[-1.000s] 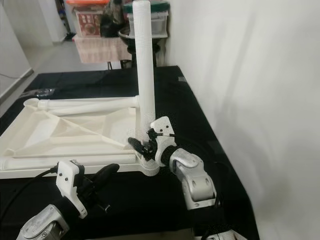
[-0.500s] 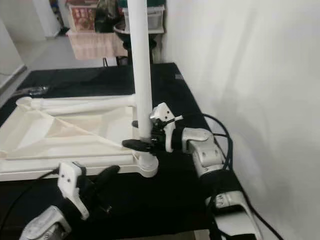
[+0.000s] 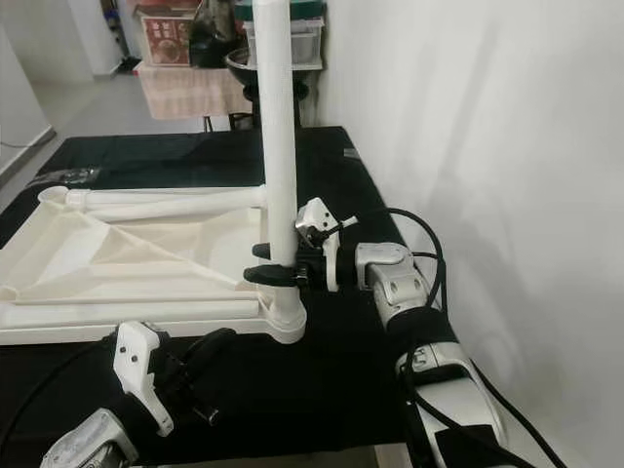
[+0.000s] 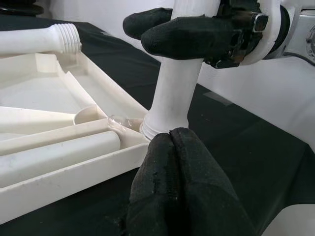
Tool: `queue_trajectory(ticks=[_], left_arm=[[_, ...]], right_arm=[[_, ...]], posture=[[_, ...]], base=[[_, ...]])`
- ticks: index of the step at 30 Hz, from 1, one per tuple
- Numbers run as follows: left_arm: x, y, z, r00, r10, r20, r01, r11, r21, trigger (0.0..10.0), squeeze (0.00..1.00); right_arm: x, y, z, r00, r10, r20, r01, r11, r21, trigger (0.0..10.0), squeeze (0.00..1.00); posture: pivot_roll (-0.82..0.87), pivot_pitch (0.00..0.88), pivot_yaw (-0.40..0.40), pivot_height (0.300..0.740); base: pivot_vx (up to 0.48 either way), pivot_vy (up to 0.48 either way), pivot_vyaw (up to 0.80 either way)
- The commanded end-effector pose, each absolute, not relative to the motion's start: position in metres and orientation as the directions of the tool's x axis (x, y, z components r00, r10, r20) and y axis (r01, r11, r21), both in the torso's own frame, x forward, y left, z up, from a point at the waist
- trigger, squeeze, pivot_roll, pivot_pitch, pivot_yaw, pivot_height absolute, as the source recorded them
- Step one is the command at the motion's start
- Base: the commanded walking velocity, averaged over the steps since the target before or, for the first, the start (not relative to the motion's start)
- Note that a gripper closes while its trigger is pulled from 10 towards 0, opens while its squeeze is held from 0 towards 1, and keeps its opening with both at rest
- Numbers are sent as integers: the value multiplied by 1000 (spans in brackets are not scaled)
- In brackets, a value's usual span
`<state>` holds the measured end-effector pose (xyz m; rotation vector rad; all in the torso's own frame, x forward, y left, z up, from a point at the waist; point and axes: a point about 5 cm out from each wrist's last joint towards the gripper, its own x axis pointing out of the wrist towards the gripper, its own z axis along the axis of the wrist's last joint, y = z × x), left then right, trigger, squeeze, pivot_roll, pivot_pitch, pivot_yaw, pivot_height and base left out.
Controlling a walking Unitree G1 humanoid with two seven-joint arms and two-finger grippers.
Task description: Building children table
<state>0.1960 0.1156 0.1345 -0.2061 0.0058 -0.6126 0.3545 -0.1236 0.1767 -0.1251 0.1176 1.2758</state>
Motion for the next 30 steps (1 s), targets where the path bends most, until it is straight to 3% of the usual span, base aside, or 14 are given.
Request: queue_trajectory(ticks=[1, 3, 4, 5, 9, 14, 15, 16, 17, 18, 19, 25, 26, 30], left_arm=[[194, 118, 135, 822, -566, 54, 565, 803, -191, 10000, 0], [194, 120, 136, 823, -565, 55, 564, 804, -191, 10000, 0], [194, 120, 136, 823, -565, 55, 564, 804, -191, 10000, 0], [194, 123, 136, 825, -563, 55, 562, 805, -190, 10000, 0], [197, 127, 136, 826, -562, 53, 561, 807, -185, 10000, 0], [202, 127, 135, 824, -565, 50, 564, 806, -181, 10000, 0], [202, 128, 135, 829, -556, 51, 556, 812, -176, 10000, 0], [202, 128, 135, 829, -556, 51, 556, 812, -176, 10000, 0], [202, 128, 136, 835, -548, 53, 548, 818, -173, 10000, 0], [202, 129, 136, 842, -537, 54, 538, 826, -167, 10000, 0], [202, 129, 136, 845, -532, 54, 533, 830, -163, 10000, 0], [203, 129, 135, 841, -538, 50, 539, 826, -165, 10000, 0], [203, 129, 135, 839, -541, 49, 541, 824, -168, 10000, 0], [202, 129, 134, 836, -547, 47, 546, 820, -172, 10000, 0]], right_arm=[[345, -128, 149, 506, 826, -250, -860, 506, -68, 0, 0], [339, -125, 138, 664, 698, -269, -742, 660, -120, 0, 0], [339, -125, 138, 664, 698, -269, -742, 660, -120, 0, 0], [331, -121, 135, 825, 517, -229, -557, 813, -169, 0, 0], [305, -91, 139, 824, 535, -190, -557, 826, -89, 0, 0], [315, -83, 138, 770, 602, -211, -625, 778, -63, 0, 0], [322, -83, 140, 775, 599, -202, -621, 781, -67, 10000, 0], [322, -83, 140, 775, 599, -202, -621, 781, -67, 10000, 0], [325, -82, 143, 775, 603, -191, -624, 779, -71, 10000, 243], [327, -82, 148, 781, 600, -174, -617, 784, -63, 10000, 875], [332, -83, 154, 773, 616, -153, -629, 776, -48, 10000, 1000], [333, -83, 171, 685, 725, -74, -728, 685, -24, 10000, 1000], [333, -84, 173, 617, 785, -59, -787, 615, -51, 10000, 43], [337, -94, 167, 426, 893, -142, -903, 410, -130, 10000, 0]], posture=[[-30, 26, -35, 740], [-32, 28, -34, 740], [-32, 28, -34, 740], [-50, 42, -10, 740], [-81, 31, 23, 740], [-43, 12, -6, 740], [-39, 13, -2, 740], [-39, 13, -2, 740], [-39, 13, -2, 740], [-31, 9, -6, 740], [-24, 8, -7, 740], [-26, 5, -3, 740], [-26, 5, -3, 740], [-11, 0, -3, 740]], base=[[0, 0, 0], [0, 0, 0], [0, 0, 0], [0, 0, 0], [0, 0, 0], [0, 0, 0], [0, 0, 0], [0, 0, 0], [0, 0, 0], [0, 0, 0], [0, 0, 0], [0, 0, 0], [0, 0, 0], [0, 0, 0]])
